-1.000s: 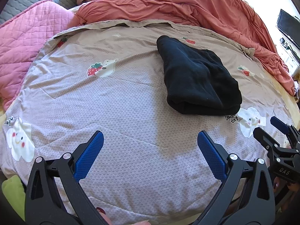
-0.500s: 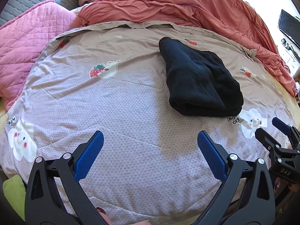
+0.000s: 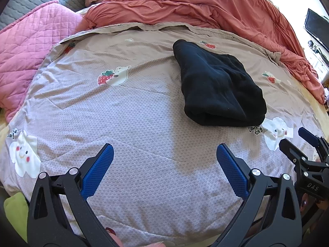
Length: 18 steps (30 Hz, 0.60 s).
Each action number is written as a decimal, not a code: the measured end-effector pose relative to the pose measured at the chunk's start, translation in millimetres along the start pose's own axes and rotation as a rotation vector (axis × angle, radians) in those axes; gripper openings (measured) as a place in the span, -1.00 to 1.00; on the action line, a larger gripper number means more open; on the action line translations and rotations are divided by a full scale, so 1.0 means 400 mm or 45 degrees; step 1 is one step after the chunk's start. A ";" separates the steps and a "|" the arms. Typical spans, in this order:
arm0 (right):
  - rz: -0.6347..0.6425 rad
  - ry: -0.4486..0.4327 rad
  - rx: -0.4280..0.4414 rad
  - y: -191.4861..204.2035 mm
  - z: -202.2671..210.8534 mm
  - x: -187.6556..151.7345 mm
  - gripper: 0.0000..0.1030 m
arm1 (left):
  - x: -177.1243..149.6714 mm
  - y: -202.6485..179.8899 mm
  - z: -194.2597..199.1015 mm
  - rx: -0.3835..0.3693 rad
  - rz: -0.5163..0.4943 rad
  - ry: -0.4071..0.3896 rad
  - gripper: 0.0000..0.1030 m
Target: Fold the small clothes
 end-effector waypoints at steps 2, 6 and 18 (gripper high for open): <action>0.001 0.000 -0.002 0.000 0.000 0.000 0.92 | -0.001 -0.001 0.000 0.000 0.000 0.001 0.82; -0.001 0.000 -0.001 0.000 0.001 0.000 0.92 | -0.001 -0.001 0.000 -0.002 0.001 0.001 0.82; -0.006 -0.009 -0.006 -0.004 0.003 0.003 0.92 | -0.008 0.004 -0.009 -0.002 0.017 0.016 0.82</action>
Point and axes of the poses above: each gripper's, at about its wrist camera, not at the fingertips, and z roughly against the way its jaws point, y to its left, x to its top, the point moved 8 cm from there along -z, roughly the way its jaws point, and after that the axes turned 1 degree about -x, right-handed, at the moved point
